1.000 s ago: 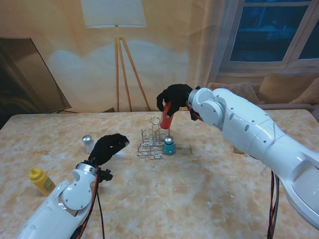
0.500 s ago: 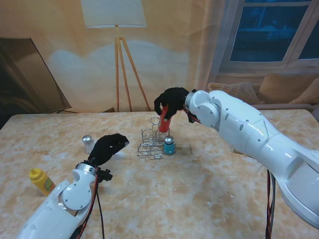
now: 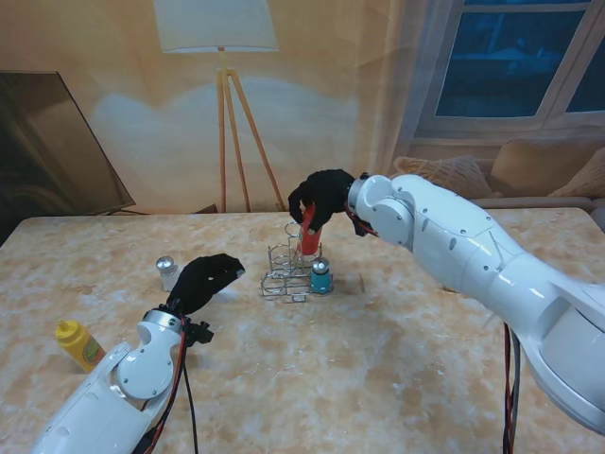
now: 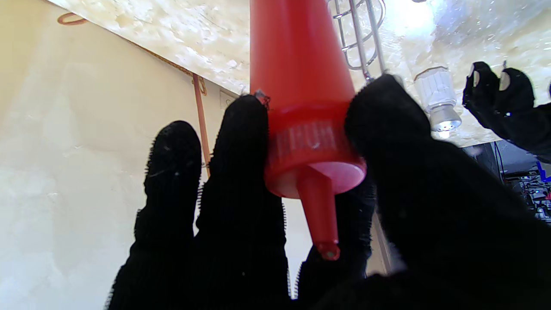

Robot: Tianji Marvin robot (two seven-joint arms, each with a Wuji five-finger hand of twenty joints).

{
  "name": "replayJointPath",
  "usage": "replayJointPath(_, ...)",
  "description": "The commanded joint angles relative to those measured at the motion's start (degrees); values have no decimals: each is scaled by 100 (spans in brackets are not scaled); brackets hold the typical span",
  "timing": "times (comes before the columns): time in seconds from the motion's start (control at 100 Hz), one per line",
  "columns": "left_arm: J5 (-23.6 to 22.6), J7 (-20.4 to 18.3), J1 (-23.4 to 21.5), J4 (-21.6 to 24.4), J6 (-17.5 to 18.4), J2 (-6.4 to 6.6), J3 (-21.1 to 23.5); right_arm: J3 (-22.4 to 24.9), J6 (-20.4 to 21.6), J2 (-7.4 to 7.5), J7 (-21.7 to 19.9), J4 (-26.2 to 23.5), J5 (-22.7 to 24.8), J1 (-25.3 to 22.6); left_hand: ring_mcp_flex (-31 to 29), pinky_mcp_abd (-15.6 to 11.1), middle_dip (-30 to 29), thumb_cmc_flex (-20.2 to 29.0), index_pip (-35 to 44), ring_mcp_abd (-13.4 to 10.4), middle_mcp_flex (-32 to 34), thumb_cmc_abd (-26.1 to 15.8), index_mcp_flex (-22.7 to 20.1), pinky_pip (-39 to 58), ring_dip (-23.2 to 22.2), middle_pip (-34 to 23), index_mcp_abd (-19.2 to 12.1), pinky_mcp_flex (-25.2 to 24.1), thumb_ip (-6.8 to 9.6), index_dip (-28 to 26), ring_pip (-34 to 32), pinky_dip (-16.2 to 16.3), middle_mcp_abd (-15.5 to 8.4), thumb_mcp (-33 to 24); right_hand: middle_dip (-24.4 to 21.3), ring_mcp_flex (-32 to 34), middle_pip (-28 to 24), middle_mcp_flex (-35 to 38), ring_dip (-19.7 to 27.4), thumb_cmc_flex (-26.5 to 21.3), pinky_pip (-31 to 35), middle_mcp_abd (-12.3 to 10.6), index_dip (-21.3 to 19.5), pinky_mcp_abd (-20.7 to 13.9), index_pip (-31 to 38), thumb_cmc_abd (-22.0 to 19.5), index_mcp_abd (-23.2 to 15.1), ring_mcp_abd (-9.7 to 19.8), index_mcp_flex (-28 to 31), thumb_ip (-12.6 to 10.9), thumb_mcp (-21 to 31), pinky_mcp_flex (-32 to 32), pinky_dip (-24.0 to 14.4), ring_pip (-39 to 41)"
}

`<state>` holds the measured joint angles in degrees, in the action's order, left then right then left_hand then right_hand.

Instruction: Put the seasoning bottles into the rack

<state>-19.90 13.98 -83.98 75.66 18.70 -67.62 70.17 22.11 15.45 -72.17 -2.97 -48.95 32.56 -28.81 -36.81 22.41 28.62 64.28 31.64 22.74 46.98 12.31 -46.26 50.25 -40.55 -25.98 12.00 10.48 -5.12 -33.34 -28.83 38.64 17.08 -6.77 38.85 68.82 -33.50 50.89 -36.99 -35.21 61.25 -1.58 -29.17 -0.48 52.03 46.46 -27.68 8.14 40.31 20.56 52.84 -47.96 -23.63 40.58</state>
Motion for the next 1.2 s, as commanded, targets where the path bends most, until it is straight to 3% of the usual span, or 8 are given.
replayJointPath(0.0, -17, -64, -9, -3, 18, -14, 12, -24, 69, -33, -47, -82, 54, -17, 8, 46, 35, 172, -81, 34, 16, -31, 128, -5, -133, 0, -2, -27, 38, -9, 78, 99, -4, 65, 235, 109, -612, 614, -152, -872, -6, -784, -109, -161, 833, -509, 42, 682, 284, -333, 721, 4, -110, -179)
replayJointPath(1.19, -30, -43, -21, 2, 30, -16, 19, -661, 505, -413, 254, 769, 91, 222, -3, 47, 40, 174, -57, 35, 25, -26, 119, -2, -139, -12, -2, -26, 38, -11, 68, 98, -1, 61, 60, -190, -464, 321, -17, -584, -152, -671, 132, -93, 765, -360, 165, 522, -65, -292, 763, 197, -128, -377)
